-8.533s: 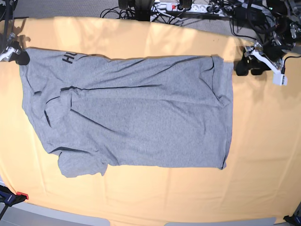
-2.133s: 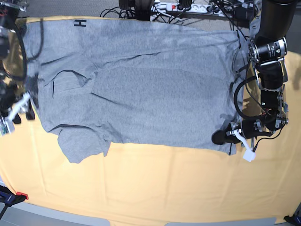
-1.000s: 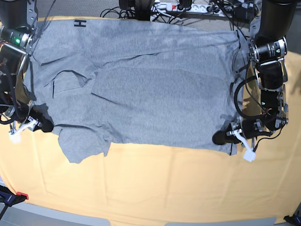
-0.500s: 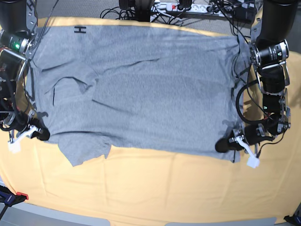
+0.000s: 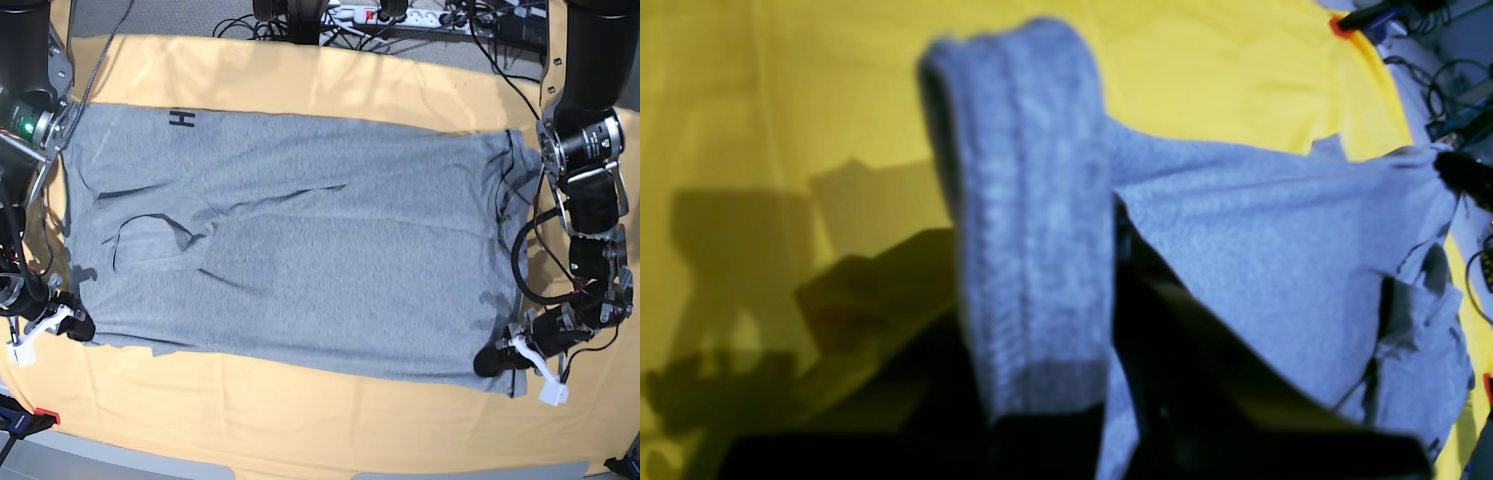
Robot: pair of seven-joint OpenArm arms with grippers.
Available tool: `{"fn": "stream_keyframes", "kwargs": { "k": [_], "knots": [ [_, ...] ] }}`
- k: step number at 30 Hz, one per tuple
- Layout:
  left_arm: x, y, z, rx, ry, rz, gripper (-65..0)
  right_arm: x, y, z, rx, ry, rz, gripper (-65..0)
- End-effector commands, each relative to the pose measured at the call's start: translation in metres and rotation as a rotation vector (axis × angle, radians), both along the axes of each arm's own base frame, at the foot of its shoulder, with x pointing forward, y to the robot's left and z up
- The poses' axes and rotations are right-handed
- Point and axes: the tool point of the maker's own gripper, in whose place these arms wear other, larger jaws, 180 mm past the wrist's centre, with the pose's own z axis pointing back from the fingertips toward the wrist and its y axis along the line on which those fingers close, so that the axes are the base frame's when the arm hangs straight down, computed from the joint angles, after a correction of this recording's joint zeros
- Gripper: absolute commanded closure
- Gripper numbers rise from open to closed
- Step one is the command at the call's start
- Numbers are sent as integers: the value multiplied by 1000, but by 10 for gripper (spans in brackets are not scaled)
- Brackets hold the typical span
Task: Layout the t-shirt on the table in an organized manner, then fold the t-shirt properly
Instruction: 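Lift the hem with both grippers and fold it toward the collar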
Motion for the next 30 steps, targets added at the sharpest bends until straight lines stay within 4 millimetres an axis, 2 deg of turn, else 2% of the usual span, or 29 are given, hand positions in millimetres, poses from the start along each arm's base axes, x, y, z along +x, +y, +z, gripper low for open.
{"fn": "stream_keyframes", "kwargs": {
  "k": [1,5,10,16,21,24,30],
  "knots": [
    [14,9,36,-17,-94,27,0,12,-14,32,-15,-88,-25,0],
    [8,2,31,-29,-61,-11,0,6,-10,24,-5,-39,-1,0],
    [-13,-21,32,-178,11,-129,0,-3,2,18,65,2,36,0],
    [-40,-37,21,-281,84,-230,0,-26,3,-10,44,68,50,0],
    [-60,-42,7,-345,128,-271,0,-47,14,3,-35,20,117,0],
    [-64,-39,13,-404,107,-271,0,-60,20,12,-119,-12,157,0],
    [-67,-13,16,-360,106,-234,0,-74,23,17,-198,-25,189,0]
  ]
}}
